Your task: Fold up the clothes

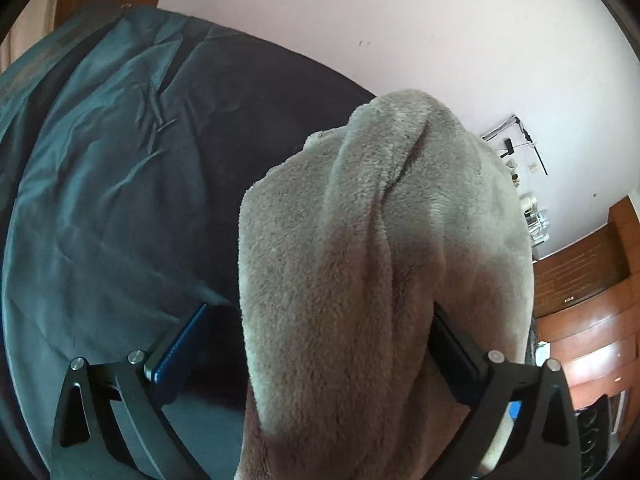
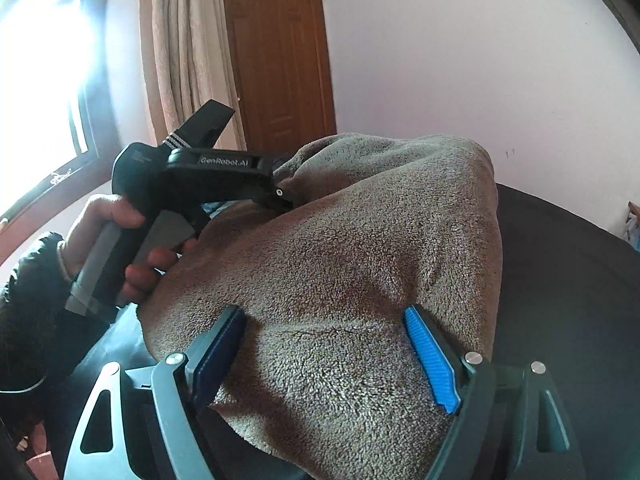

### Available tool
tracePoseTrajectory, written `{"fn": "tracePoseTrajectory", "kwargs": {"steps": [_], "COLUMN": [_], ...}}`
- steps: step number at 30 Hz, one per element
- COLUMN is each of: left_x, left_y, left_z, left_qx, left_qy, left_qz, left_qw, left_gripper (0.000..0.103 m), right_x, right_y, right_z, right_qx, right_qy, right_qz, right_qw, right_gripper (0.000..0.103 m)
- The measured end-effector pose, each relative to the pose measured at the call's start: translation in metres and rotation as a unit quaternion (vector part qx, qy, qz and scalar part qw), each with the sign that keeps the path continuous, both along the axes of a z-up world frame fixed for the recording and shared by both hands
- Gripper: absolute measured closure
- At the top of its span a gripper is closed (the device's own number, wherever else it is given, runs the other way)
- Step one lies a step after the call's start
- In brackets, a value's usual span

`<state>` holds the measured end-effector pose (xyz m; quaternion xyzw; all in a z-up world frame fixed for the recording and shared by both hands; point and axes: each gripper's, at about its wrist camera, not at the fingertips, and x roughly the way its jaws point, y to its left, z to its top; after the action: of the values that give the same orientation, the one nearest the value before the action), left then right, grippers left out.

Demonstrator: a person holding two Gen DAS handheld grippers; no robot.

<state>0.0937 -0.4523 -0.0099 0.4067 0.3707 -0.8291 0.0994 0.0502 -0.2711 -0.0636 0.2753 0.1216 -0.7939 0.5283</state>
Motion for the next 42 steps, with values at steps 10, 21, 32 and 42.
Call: {"fn": "tracePoseTrajectory", "kwargs": {"steps": [10,21,32,42], "left_x": [0.013,0.014,0.019,0.001], "left_y": [-0.001,0.0,-0.007,-0.008], "left_z": [0.003,-0.002,-0.007,-0.007], "left_qx": [0.002,0.049,0.119,0.115], "left_qy": [0.031,0.041,0.074,0.075], "left_qz": [-0.013,-0.055,-0.082,-0.092], "left_qw": [0.9994,0.9965,0.9868,0.9862], "left_gripper": [0.0,0.0,0.0,0.0], "right_x": [-0.017,-0.116,-0.162,-0.153], "right_y": [0.028,0.033,-0.002,-0.018], "right_z": [0.023,0.006,-0.036,-0.038], "right_qx": [-0.08,-0.053,-0.029,-0.033], "right_qy": [-0.029,-0.181,-0.322,-0.342], "right_qz": [-0.027,-0.102,-0.036,0.043], "right_qw": [0.996,0.977,0.946,0.938], "right_gripper": [0.018,0.015,0.001,0.001]}}
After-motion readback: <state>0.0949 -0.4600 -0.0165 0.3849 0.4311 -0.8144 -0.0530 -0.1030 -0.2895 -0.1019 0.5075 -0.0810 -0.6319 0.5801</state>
